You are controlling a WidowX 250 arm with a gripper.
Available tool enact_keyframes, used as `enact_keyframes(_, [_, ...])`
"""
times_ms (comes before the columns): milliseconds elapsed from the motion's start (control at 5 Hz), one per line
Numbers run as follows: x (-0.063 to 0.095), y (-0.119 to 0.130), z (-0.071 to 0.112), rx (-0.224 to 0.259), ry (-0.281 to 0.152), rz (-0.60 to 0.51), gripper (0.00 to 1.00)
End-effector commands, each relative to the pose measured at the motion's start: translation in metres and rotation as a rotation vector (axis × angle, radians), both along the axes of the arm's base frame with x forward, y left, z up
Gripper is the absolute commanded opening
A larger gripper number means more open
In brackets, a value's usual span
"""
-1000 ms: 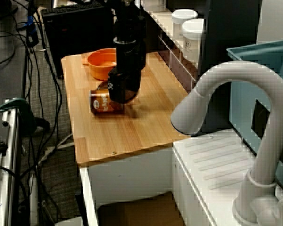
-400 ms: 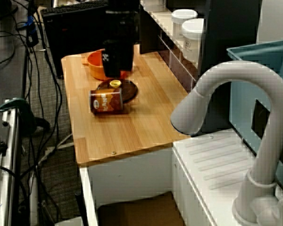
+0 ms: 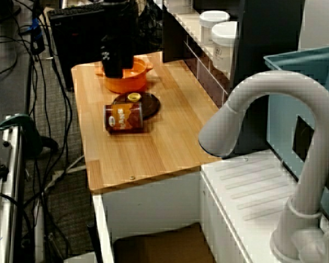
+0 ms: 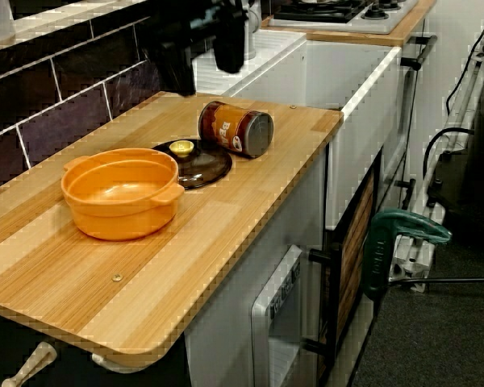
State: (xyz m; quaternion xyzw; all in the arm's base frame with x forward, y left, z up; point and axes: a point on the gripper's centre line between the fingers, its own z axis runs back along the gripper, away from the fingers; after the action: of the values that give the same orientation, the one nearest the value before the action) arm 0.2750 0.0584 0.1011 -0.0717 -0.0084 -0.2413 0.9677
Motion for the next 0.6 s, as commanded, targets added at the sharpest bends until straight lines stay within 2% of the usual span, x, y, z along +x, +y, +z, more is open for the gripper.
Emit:
enact_keyframes(0, [-0.015, 0.022, -0.010, 0.102, -0.032, 0.158, 1.00])
enact_keyframes(200, [-0.020, 0.016, -0.018, 0.144, -0.029, 0.240, 1.00])
enact_keyframes(400, [-0.021, 0.008, -0.022, 0.170, -0.048, 0.322, 1.00])
